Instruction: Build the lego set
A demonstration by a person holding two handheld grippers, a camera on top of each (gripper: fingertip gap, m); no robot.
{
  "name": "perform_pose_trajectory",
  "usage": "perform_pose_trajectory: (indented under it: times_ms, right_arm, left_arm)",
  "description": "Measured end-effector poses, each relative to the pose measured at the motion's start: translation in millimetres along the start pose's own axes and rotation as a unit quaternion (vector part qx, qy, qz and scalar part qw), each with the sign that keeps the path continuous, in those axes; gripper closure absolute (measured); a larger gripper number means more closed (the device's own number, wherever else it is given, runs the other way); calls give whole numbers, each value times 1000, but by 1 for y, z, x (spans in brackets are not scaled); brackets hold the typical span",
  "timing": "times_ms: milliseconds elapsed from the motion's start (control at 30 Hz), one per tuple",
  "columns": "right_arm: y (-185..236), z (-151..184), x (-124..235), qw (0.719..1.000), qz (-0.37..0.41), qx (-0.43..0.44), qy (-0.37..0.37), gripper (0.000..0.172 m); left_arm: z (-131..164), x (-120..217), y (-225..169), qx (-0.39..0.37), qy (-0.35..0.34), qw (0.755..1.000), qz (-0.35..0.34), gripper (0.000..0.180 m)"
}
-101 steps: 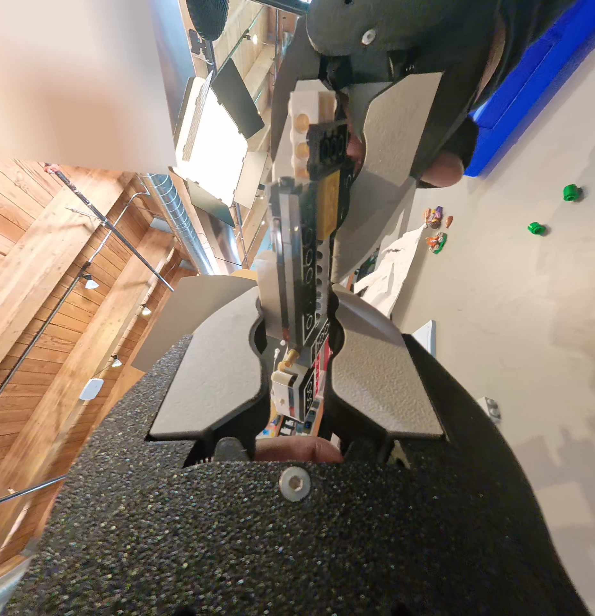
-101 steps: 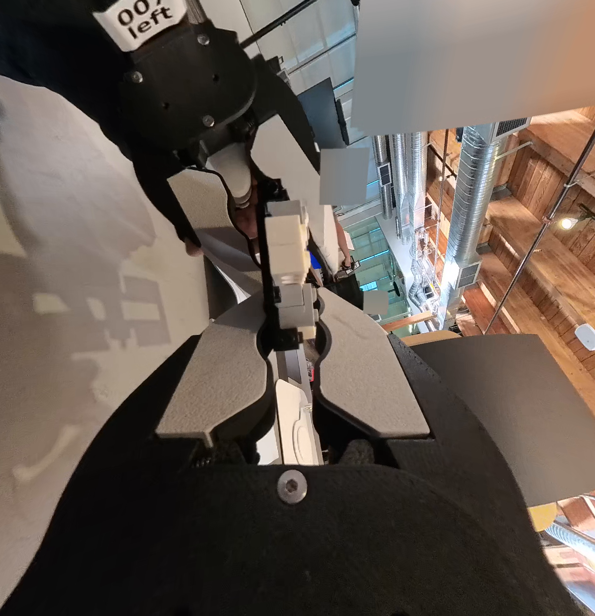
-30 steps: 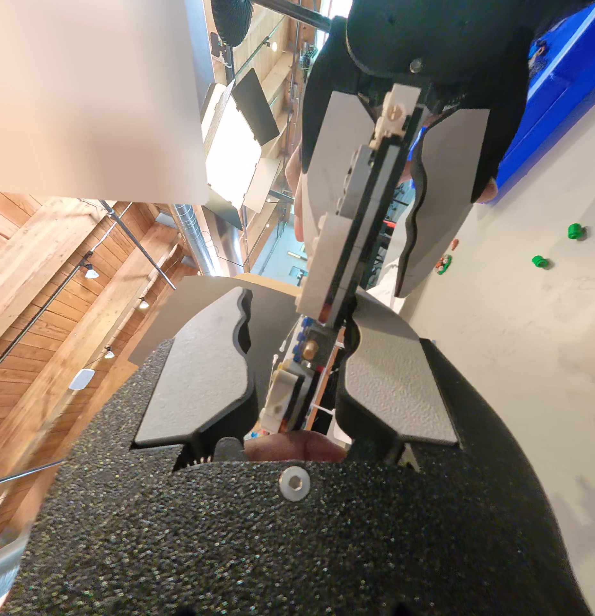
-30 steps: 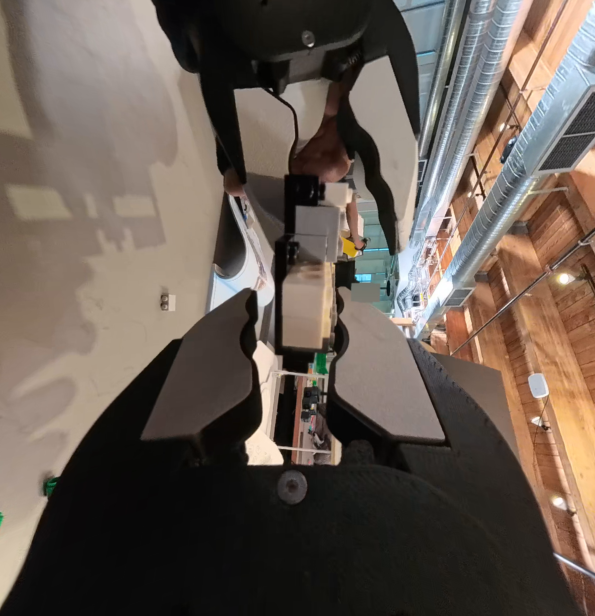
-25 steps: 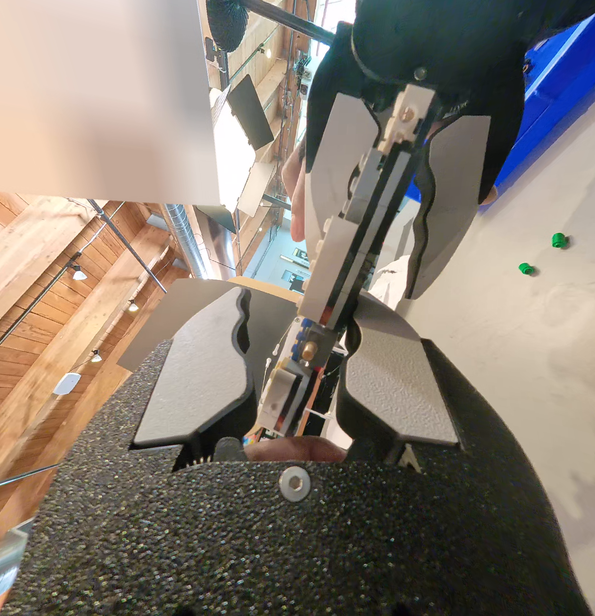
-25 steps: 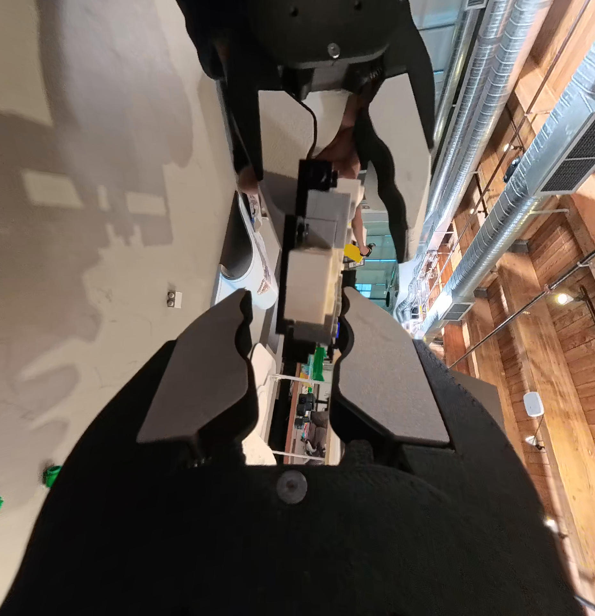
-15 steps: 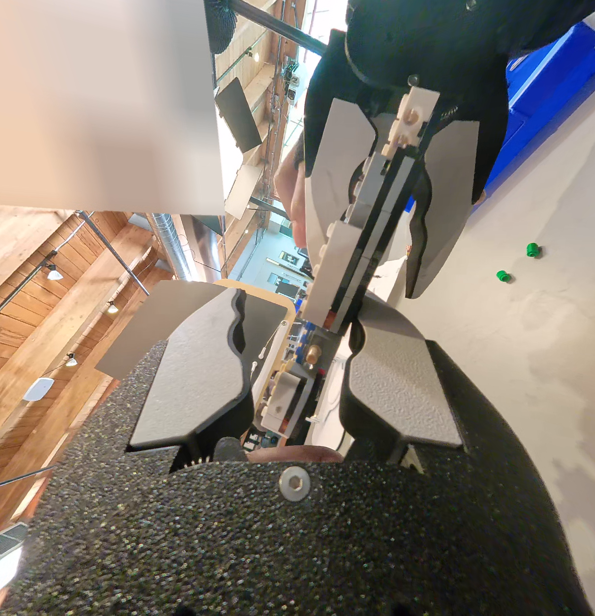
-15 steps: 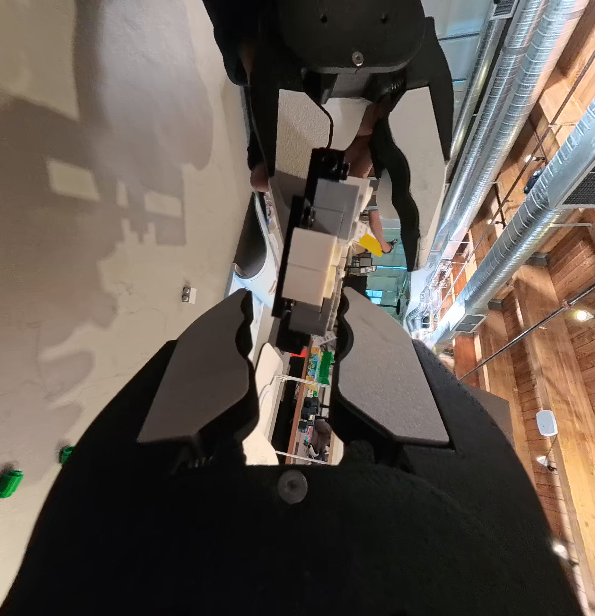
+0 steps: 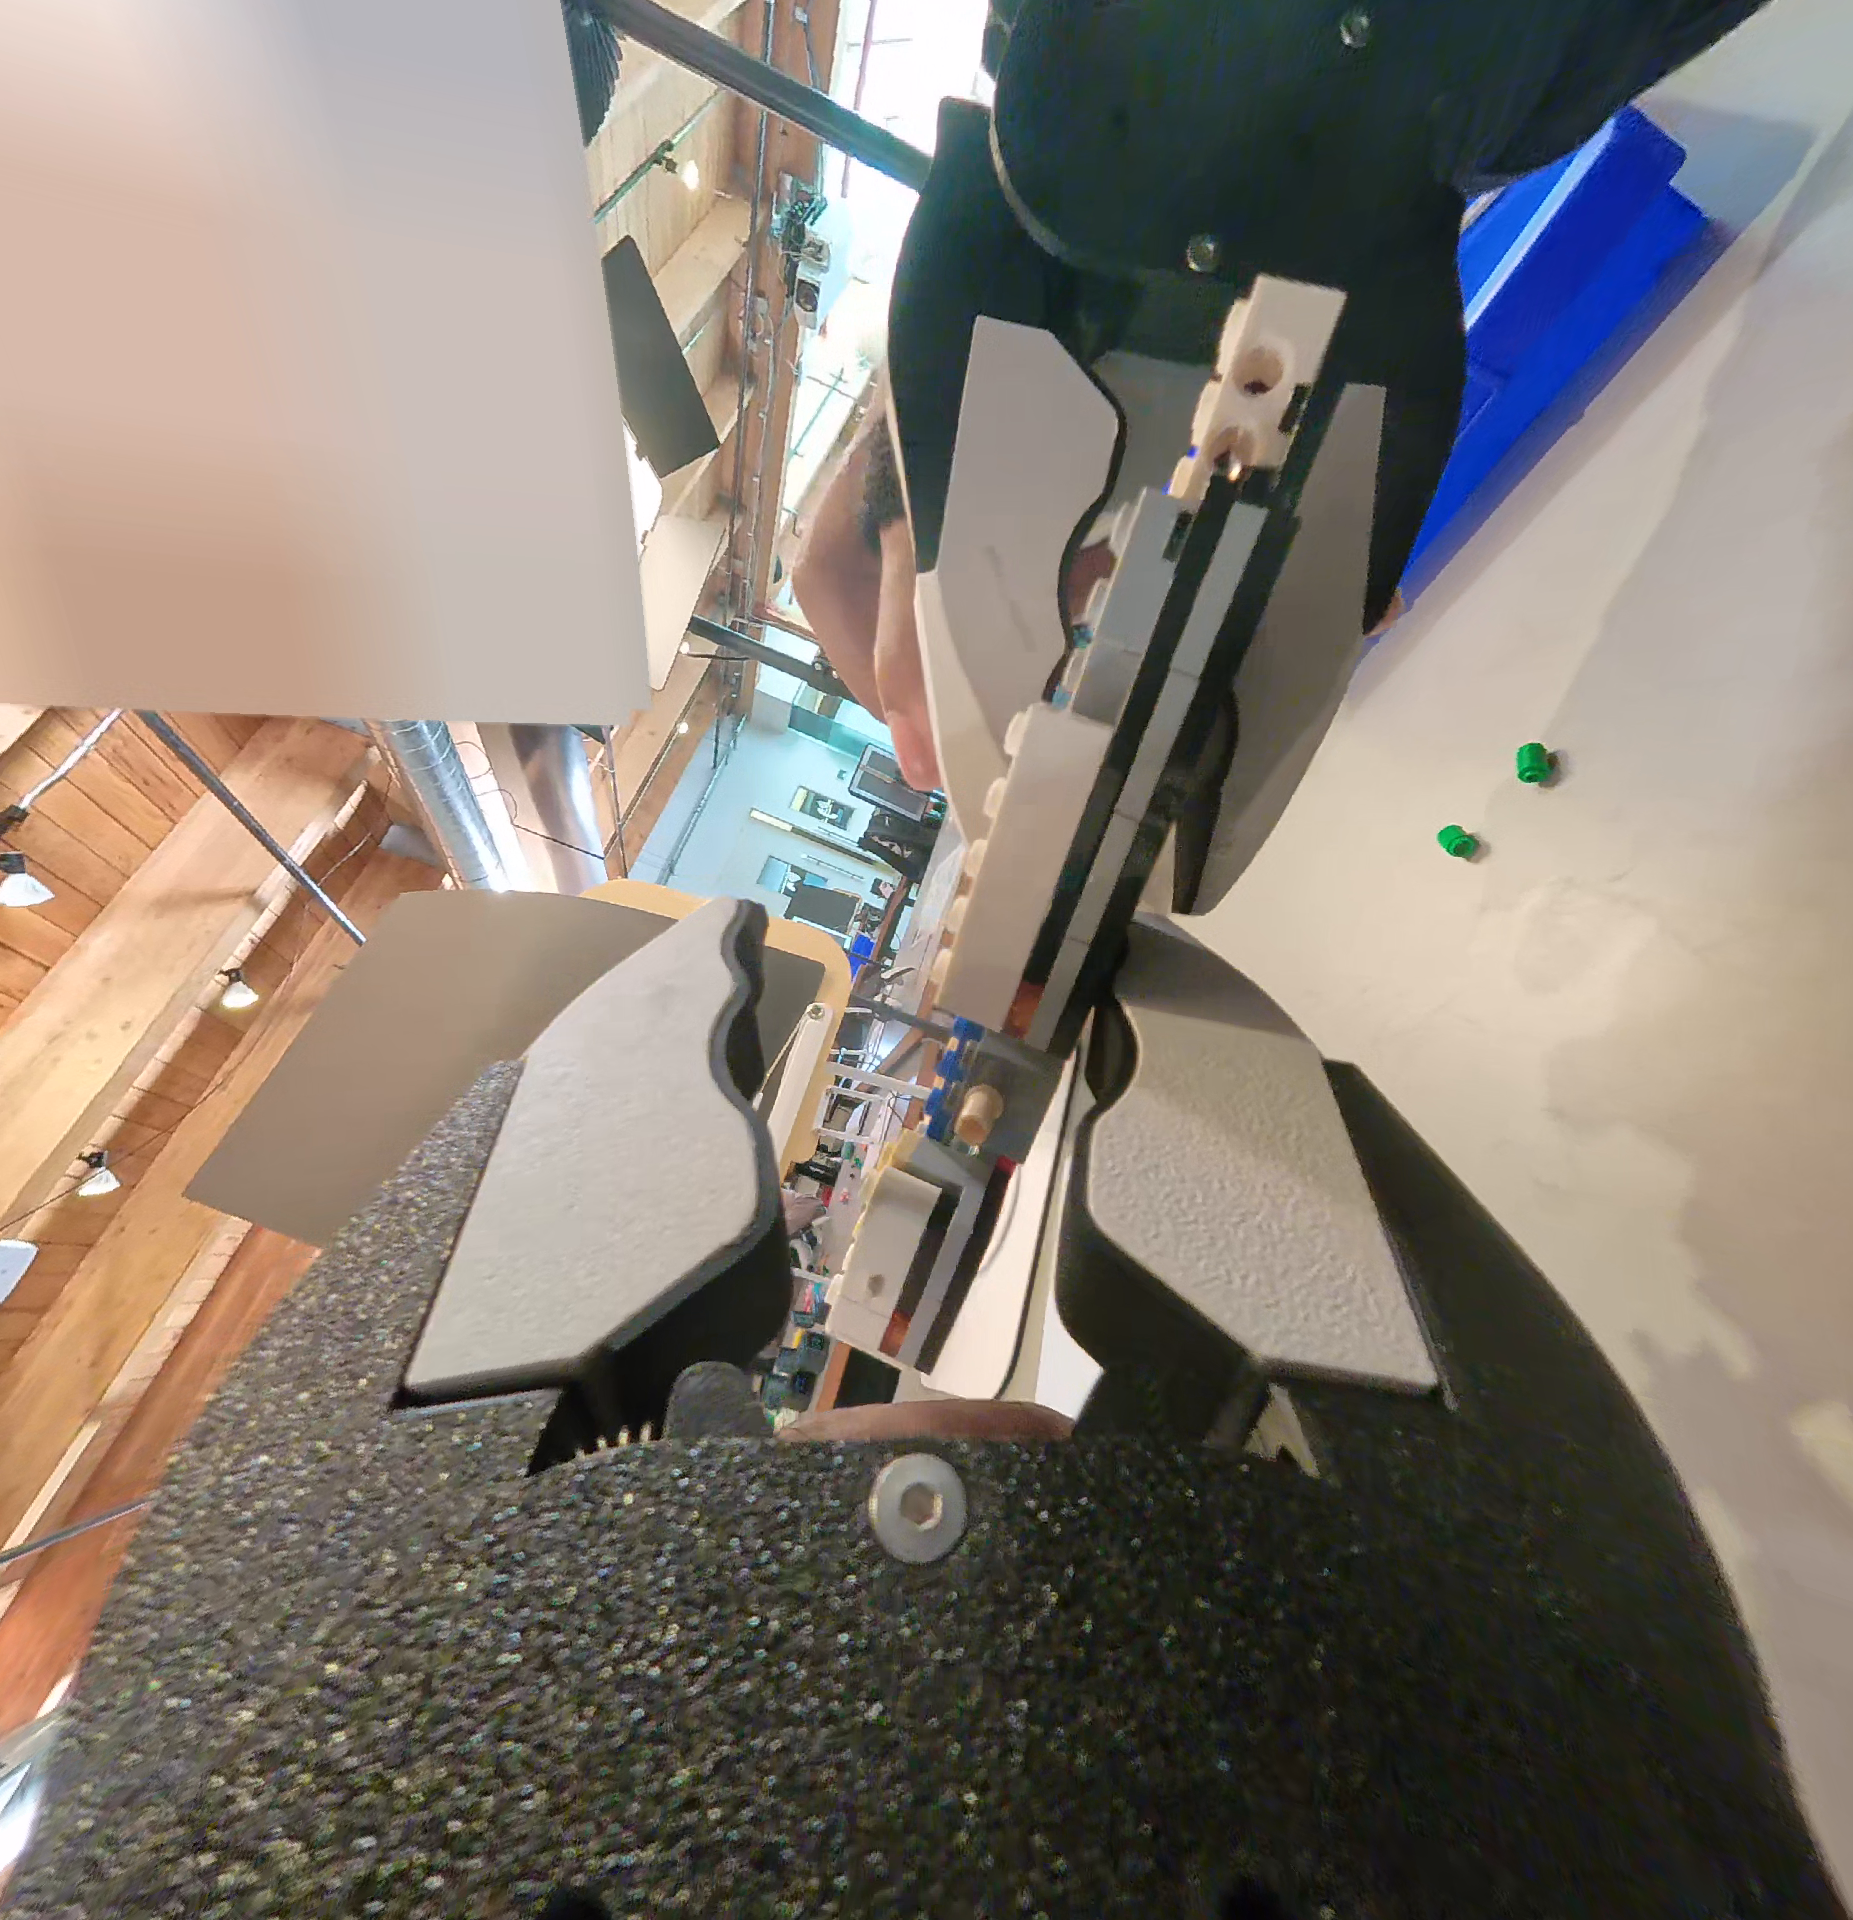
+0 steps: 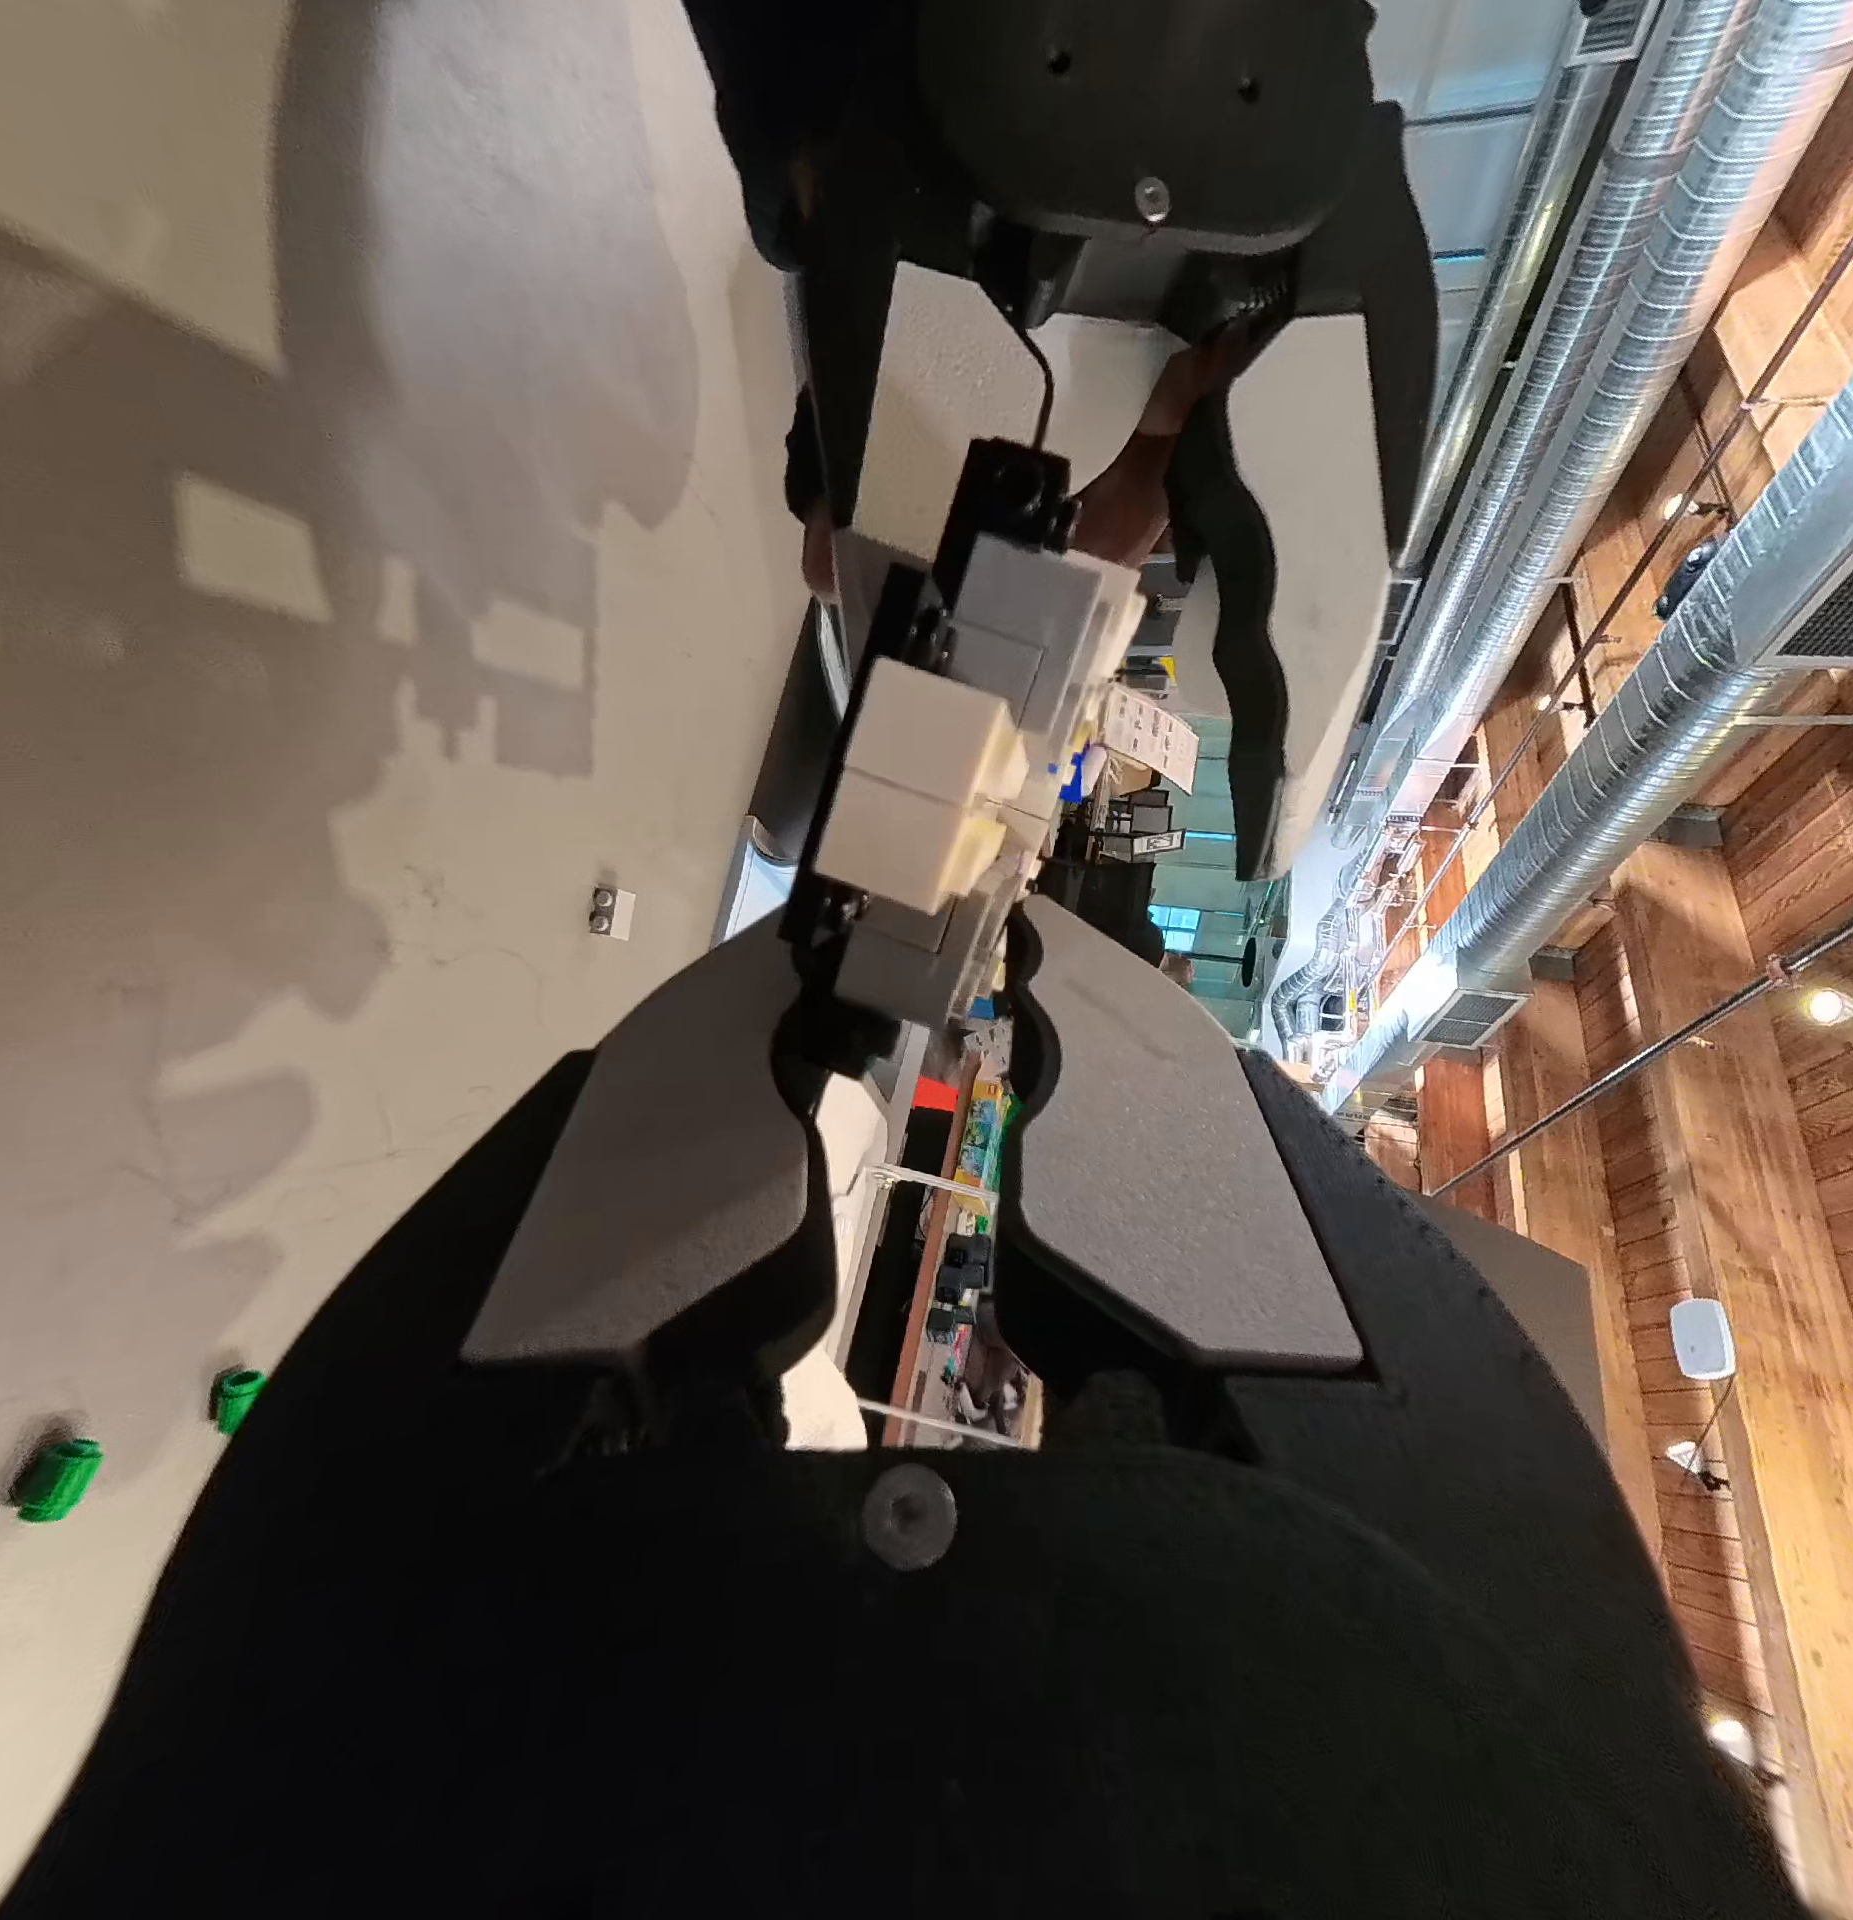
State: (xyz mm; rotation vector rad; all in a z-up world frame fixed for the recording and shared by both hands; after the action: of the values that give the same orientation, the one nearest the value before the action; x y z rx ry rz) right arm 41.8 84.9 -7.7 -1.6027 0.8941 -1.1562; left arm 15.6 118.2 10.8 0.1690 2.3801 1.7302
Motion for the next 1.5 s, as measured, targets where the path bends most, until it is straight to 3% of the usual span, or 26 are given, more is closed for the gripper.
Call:
perform_pose_trajectory:
  times_ms: [333, 1067, 1133, 1267, 1500]
  right_arm:
    - [9, 1, -2, 1000, -20, 15, 12, 139]
    - [9, 3, -3, 1000, -20, 4, 4, 143]
    - [8, 4, -3, 1000, -18, 2, 4, 143]
    - [-7, 2, -3, 999, 34, -17, -5, 144]
    - [-7, 7, -2, 999, 33, -2, 2, 143]
  left_arm:
    - [2, -2, -9, 5, 8, 999, 39, 123]
    - [3, -4, -12, 11, 15, 998, 53, 127]
    - [3, -4, -13, 11, 15, 998, 54, 129]
    - [2, -3, -9, 18, 4, 999, 41, 152]
    - [5, -5, -12, 14, 10, 999, 37, 155]
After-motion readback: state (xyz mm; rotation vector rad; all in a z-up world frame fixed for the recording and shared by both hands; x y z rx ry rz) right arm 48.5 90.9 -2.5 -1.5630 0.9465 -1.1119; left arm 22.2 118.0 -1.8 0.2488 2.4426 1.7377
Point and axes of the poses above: each gripper's, where its closed fingertips meet, x back along the fingers, z out of its underside, y = z × x across the jaws, the point moved 3 cm from there along x, back along the fingers, and after that the axes turned 5 degrees about -x, right-handed, at the moved point
